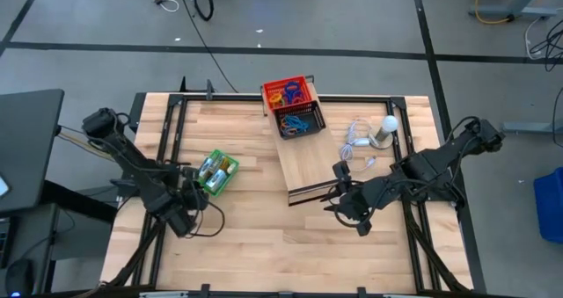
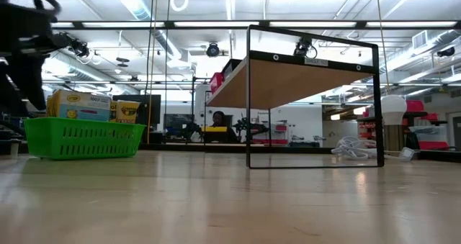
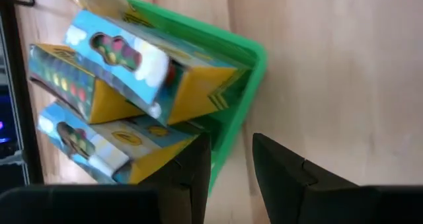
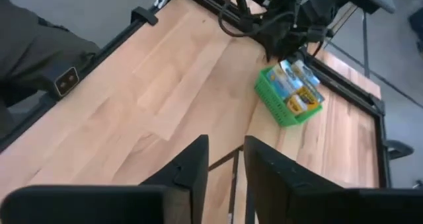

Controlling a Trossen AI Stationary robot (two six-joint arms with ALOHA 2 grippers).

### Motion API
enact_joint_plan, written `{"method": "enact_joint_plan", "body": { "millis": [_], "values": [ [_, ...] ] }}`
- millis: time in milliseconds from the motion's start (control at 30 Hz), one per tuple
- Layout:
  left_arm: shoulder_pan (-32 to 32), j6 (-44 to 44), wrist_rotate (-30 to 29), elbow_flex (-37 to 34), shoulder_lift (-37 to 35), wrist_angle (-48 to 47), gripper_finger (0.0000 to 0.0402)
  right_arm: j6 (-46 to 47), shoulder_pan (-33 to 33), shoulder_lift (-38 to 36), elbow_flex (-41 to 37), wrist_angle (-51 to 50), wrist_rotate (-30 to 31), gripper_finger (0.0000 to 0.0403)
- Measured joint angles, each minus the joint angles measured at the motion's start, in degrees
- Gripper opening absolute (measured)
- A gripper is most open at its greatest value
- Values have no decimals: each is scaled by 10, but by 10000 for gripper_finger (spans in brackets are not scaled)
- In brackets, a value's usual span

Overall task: Pick & Place Office Desk Supplies
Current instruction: Put the green basket with crayon boxes on the shelf

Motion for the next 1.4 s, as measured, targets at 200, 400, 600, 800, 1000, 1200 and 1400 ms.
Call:
{"method": "enact_joint_plan", "body": {
  "millis": [200,400,600,800,1000,1200,1400],
  "values": [
    [46,54,37,0,0,31,120,23,7,0,0,-16,-9,112],
    [82,77,44,0,0,46,120,26,19,0,0,-21,-8,112],
    [130,107,100,-37,0,112,120,27,34,0,0,-30,-6,112],
    [160,111,114,-49,0,136,120,36,49,0,0,-38,10,112],
    [167,129,114,-49,0,167,99,47,54,0,0,-47,15,112],
    [167,140,99,-49,0,193,13,60,56,0,0,-51,13,107],
    [162,147,93,-48,0,222,6,26,58,-14,-1,-10,-87,83]
  ]
}}
